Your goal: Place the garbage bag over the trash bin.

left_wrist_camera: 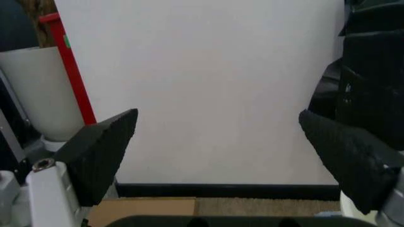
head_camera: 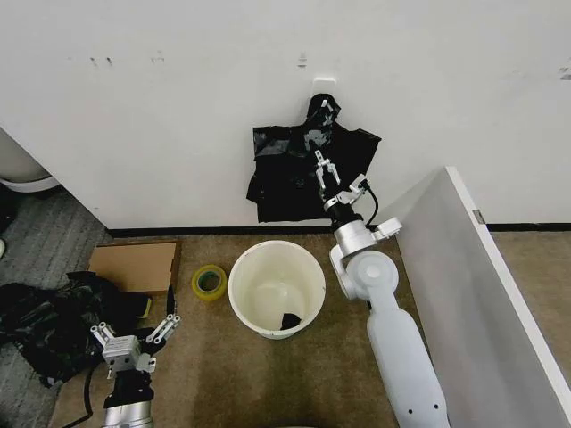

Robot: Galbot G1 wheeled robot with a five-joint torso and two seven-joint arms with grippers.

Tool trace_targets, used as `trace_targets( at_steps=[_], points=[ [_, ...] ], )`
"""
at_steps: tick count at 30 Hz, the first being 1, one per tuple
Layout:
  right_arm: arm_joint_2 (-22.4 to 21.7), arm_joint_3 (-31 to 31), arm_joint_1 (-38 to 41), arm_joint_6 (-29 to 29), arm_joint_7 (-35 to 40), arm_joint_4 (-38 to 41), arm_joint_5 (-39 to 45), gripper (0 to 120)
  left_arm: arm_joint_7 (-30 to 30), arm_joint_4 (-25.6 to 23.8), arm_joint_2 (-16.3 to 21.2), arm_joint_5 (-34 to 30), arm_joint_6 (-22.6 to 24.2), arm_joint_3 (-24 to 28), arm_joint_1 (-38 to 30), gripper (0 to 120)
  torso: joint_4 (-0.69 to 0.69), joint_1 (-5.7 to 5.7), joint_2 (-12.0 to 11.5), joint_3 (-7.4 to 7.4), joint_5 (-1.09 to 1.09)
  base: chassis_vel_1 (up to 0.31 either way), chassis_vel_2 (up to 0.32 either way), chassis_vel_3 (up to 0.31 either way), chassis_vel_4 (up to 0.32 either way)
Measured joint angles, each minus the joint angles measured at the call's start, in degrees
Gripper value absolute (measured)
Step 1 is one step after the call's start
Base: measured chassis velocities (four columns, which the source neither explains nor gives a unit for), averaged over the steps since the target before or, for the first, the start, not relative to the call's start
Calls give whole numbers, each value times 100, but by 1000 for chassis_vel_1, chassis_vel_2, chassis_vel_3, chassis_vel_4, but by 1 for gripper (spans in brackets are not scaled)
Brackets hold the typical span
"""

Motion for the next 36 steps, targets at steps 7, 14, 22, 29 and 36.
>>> trace_targets(
  at_steps=[7, 14, 22, 29, 36],
  points=[
    [76, -12, 201, 0, -161, -250, -33, 88, -9, -39, 3, 0, -5, -5, 0, 100, 1, 0, 0, -1, 0, 0, 0, 0, 0],
    [98, 44, 300, 4, -156, -365, -63, 75, -30, -56, 18, -32, -6, -24, -17, 100, 0, 0, 0, 0, 0, 0, 0, 0, 0],
    [164, 62, 417, 14, -138, -403, -114, 46, -34, -74, 33, -50, -7, -22, -34, 100, 1, 0, 0, 0, 0, 0, 0, 0, 0],
    [176, 83, 95, 12, -124, -133, -271, 23, -42, -98, 36, -76, -7, -48, -12, 100, 0, 0, 0, -1, 0, 0, 0, 0, 0],
    [206, 129, -148, -4, -155, -33, -427, 48, -42, -90, 34, -81, 0, -10, -38, 100, 1, 0, 0, -1, 0, 0, 0, 0, 0]
  ],
)
